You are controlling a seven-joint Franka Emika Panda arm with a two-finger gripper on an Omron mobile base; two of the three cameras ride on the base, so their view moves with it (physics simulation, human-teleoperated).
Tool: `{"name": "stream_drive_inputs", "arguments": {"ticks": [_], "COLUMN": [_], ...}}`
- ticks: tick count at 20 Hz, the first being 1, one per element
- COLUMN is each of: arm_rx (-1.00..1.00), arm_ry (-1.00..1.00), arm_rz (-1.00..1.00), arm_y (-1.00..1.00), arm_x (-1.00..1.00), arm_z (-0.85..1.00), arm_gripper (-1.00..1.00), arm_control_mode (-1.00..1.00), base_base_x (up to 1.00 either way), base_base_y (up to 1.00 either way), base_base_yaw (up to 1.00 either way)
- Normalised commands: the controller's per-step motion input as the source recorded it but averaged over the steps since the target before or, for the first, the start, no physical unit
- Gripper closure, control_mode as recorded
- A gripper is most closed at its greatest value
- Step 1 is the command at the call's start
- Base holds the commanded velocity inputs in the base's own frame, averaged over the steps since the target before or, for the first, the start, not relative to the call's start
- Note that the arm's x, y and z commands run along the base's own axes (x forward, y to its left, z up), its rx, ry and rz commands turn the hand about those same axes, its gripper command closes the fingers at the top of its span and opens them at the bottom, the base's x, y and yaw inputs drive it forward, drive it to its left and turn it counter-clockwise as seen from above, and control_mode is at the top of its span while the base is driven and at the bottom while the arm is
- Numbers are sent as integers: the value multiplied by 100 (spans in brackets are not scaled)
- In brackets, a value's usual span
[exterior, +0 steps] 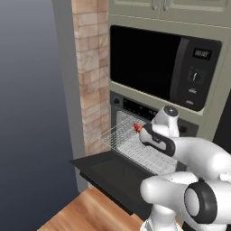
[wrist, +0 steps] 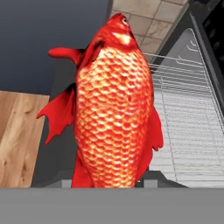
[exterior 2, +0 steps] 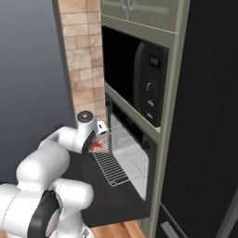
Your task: Place the fish on the top rack of the oven, and slide the tray back inside. Close the oven door.
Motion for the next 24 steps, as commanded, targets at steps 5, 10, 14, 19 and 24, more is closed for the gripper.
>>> {"name": "stream_drive_inputs", "arguments": {"ticks": [5,10,14,19,24], "arm_rx": [-3,-4,-5,-3,0], "arm_ry": [4,0,0,0,7], "arm_rz": [0,0,1,2,4], "arm_y": [0,0,0,0,-1], "arm_x": [48,41,42,43,39], "arm_z": [-35,-42,-48,-41,-27], "arm_gripper": [100,100,100,100,100], "arm_control_mode": [-100,-100,-100,-100,-100], "base_base_x": [0,0,0,0,0], "base_base_y": [0,0,0,0,0], "base_base_yaw": [0,0,0,0,0]}}
